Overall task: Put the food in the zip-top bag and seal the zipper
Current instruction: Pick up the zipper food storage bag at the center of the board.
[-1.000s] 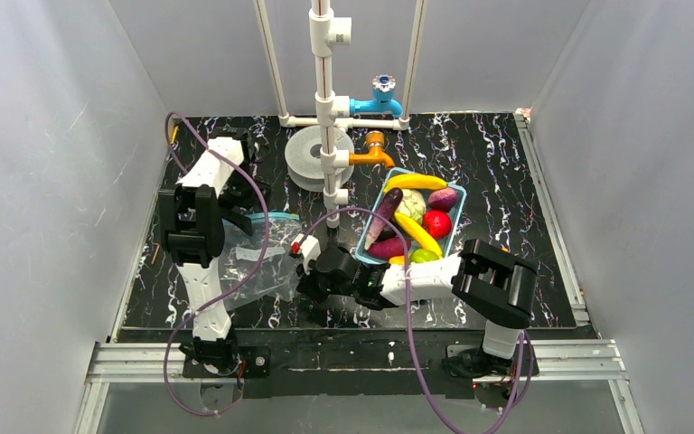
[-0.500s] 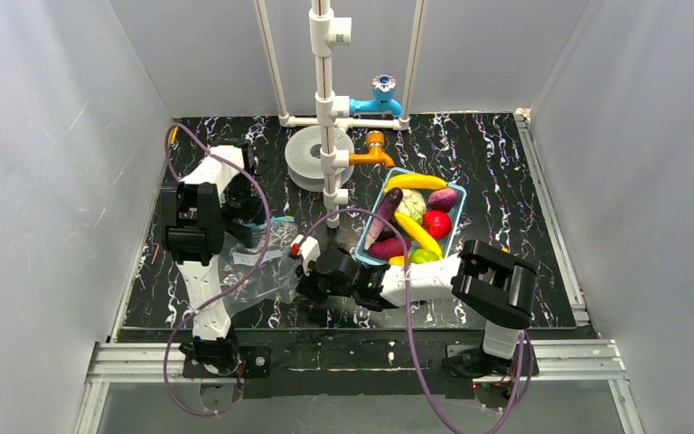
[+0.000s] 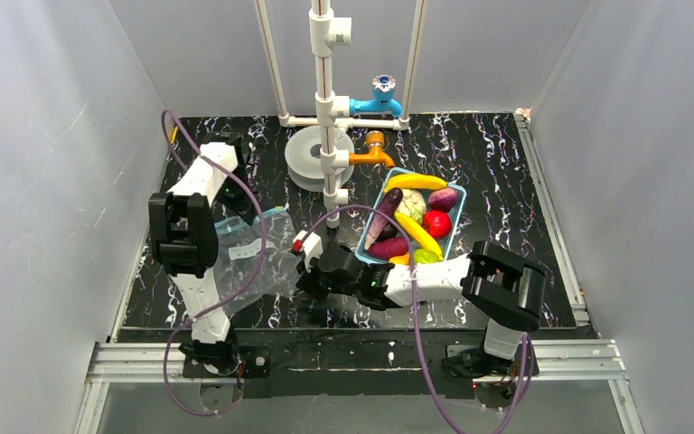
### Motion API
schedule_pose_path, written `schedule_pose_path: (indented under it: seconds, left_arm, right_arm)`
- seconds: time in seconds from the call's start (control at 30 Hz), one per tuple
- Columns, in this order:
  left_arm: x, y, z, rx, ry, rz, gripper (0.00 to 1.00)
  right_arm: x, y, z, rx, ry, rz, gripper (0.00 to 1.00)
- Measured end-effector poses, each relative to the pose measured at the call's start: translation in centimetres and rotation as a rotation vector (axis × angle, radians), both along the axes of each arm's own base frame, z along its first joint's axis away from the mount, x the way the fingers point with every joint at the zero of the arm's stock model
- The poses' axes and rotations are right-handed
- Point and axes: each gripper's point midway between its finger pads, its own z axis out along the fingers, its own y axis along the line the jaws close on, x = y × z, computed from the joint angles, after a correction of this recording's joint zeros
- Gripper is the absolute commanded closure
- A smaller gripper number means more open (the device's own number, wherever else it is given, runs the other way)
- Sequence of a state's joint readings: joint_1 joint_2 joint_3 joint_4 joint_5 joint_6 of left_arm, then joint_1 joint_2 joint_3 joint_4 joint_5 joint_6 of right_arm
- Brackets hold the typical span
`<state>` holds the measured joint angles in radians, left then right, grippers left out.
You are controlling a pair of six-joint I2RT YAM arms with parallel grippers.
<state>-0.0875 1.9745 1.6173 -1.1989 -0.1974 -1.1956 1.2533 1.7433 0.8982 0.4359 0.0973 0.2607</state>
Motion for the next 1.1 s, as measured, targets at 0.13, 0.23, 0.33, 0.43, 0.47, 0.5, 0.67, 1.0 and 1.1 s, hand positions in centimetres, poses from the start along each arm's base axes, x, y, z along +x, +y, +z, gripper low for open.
schedule_pose_path:
  seconds: [0.13, 0.23, 0.33, 0.43, 0.47, 0.5, 0.67, 1.0, 1.1]
  left_arm:
    - [0.4, 0.1, 2.8, -0.01, -0.13, -0.18, 1.0]
    - [-0.1, -0.5, 4.7, -0.014, -0.235, -0.361, 1.0]
    - [-1.5, -1.8, 6.2, -0.04, -0.35, -0.574, 1.0]
    - [-3.2, -3.9, 7.8, -0.098, -0.486, -0.788, 1.0]
    - [-3.7, -4.6, 8.5, -0.117, -0.542, -0.862, 1.0]
    - [-4.1, -5.2, 9.2, -0.132, -0.597, -0.927, 1.0]
    - [-5.0, -7.5, 10.5, -0.197, -0.743, -1.133, 1.0]
    - [-9.0, -12.2, 12.5, -0.252, -0.956, -1.445, 1.0]
    - [-9.8, -13.0, 14.1, -0.232, -1.033, -1.502, 1.0]
  right_arm:
    - [0.0, -0.4, 0.9, 0.004, 0.009, -0.017, 0.69]
    - [0.0, -0.8, 2.3, 0.021, 0.015, -0.036, 0.64]
    - [-0.1, -1.5, 4.3, 0.046, 0.03, -0.069, 0.58]
    - [-0.3, -2.4, 6.4, 0.088, 0.053, -0.101, 0.52]
    - [-0.4, -2.7, 6.9, 0.102, 0.063, -0.11, 0.5]
    - [-0.5, -3.1, 7.6, 0.119, 0.071, -0.118, 0.48]
    - [-0.6, -4.5, 9.4, 0.142, 0.126, -0.192, 0.42]
    - [1.8, -5.6, 12.6, 0.194, 0.245, -0.448, 0.41]
    - [2.9, -6.2, 13.8, 0.23, 0.249, -0.538, 0.42]
